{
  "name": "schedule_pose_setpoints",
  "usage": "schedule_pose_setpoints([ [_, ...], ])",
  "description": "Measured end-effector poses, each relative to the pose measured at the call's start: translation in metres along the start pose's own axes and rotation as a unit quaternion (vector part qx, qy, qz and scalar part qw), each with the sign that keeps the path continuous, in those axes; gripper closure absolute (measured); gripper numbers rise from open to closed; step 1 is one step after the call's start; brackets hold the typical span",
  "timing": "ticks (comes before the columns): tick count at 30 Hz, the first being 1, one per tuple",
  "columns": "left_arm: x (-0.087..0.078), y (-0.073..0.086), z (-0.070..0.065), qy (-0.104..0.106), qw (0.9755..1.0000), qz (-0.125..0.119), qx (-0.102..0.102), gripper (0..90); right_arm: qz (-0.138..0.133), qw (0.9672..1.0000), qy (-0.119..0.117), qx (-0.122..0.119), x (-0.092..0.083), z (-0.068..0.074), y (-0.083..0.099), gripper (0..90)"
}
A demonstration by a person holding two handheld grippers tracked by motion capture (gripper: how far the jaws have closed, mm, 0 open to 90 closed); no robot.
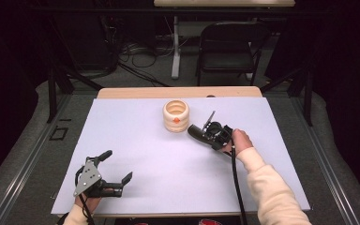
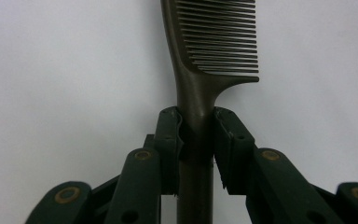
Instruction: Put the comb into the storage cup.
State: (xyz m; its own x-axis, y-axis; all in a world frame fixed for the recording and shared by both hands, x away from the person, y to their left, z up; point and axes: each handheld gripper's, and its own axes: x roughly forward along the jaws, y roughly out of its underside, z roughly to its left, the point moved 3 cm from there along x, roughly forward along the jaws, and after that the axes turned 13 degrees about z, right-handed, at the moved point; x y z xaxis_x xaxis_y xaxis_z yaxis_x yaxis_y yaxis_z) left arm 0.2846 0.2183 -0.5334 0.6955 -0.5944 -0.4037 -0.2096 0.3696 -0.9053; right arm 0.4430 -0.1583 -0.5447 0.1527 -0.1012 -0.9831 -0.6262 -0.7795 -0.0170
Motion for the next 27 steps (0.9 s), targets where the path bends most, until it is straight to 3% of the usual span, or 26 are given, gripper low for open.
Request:
schedule_pose_setpoints([
  [17,0.001,0.0,0.0,0.0,1.0,0.003,-0.001,0.0,-0.032,0.9991,-0.012,0.027,-0.008,-0.003,0.016,72.3],
  [27,0.001,0.0,0.0,0.0,1.0,0.003,0.0,0.0,-0.066,0.9965,-0.022,0.046,-0.014,-0.005,0.024,72.3],
])
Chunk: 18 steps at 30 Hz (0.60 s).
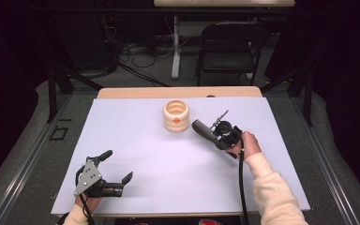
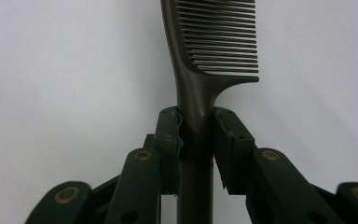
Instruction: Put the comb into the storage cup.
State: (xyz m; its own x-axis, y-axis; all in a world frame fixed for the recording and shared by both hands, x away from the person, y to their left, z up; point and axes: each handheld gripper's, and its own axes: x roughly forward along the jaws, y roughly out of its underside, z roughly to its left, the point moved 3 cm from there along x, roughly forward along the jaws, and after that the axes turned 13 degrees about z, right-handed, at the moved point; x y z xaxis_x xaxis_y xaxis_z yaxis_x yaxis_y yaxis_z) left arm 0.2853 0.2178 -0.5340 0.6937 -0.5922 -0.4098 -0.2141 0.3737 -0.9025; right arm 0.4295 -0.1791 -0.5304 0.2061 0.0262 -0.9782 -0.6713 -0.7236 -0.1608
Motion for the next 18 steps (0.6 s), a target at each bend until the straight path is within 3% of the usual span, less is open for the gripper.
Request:
schedule_pose_setpoints([
  [18,0.001,0.0,-0.001,0.001,1.0,0.0,0.002,0.0,-0.051,0.9986,0.004,0.014,-0.012,-0.001,0.007,72.3],
])
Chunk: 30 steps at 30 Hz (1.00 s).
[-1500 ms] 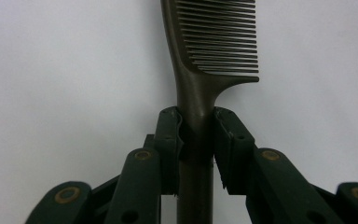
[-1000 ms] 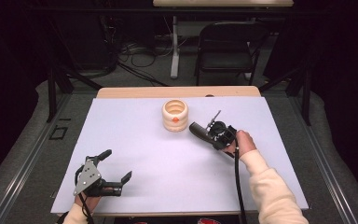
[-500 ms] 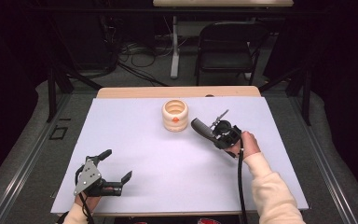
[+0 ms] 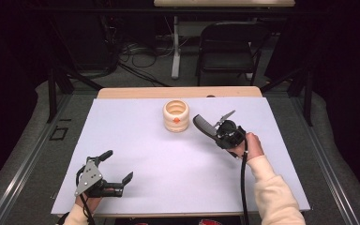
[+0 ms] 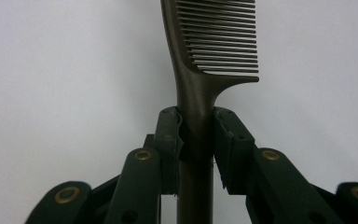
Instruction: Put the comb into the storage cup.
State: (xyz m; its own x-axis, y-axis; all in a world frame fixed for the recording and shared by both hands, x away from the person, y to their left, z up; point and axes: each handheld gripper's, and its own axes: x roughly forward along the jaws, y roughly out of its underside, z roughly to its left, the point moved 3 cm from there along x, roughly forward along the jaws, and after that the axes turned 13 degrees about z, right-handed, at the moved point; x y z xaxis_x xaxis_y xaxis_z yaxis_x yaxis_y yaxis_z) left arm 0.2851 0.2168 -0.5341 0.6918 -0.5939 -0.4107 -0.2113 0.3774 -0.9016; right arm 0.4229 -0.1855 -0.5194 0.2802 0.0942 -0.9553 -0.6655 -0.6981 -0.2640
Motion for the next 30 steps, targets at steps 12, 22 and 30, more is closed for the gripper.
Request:
schedule_pose_setpoints([
  [12,0.0,0.0,0.0,0.0,1.0,-0.001,0.002,0.0,-0.022,0.9998,0.0,0.004,-0.004,0.0,0.0,72.4],
  [22,0.0,-0.001,-0.001,0.001,1.0,0.0,0.002,0.0,-0.056,0.9984,-0.002,0.009,-0.009,0.002,-0.002,72.4],
  [30,0.0,0.0,0.0,0.0,1.0,-0.001,0.001,0.0,-0.075,0.9972,0.0,0.011,-0.012,0.003,-0.004,72.4],
])
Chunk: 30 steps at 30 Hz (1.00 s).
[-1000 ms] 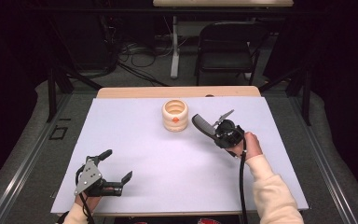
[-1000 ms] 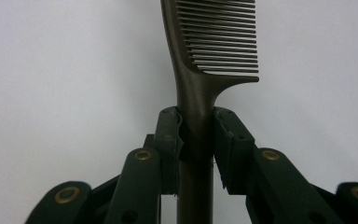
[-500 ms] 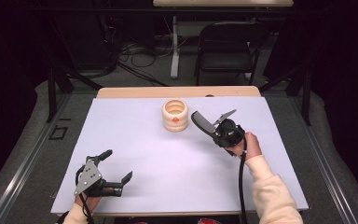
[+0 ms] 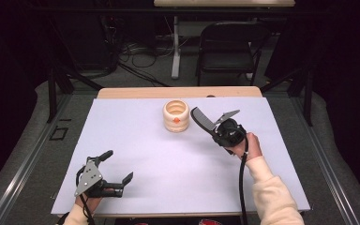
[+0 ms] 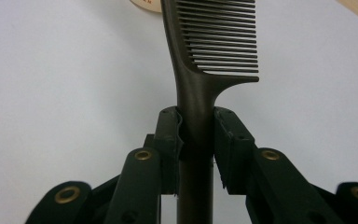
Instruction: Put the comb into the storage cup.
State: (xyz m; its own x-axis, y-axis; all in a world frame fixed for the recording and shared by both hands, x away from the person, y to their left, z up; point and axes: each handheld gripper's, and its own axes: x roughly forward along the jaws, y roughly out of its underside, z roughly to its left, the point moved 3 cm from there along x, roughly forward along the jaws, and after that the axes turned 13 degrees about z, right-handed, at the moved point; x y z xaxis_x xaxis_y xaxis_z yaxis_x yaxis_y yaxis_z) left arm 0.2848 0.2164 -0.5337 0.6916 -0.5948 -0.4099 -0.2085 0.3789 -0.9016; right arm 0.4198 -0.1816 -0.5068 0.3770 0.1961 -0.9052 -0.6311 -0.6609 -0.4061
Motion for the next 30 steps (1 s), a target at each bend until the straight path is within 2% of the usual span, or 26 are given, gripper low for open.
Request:
schedule_pose_setpoints([
  [30,0.0002,0.0001,0.0002,0.0,1.0,0.001,-0.001,0.0,-0.059,0.9978,-0.022,0.017,-0.004,0.0061,-0.0077,72.4],
])
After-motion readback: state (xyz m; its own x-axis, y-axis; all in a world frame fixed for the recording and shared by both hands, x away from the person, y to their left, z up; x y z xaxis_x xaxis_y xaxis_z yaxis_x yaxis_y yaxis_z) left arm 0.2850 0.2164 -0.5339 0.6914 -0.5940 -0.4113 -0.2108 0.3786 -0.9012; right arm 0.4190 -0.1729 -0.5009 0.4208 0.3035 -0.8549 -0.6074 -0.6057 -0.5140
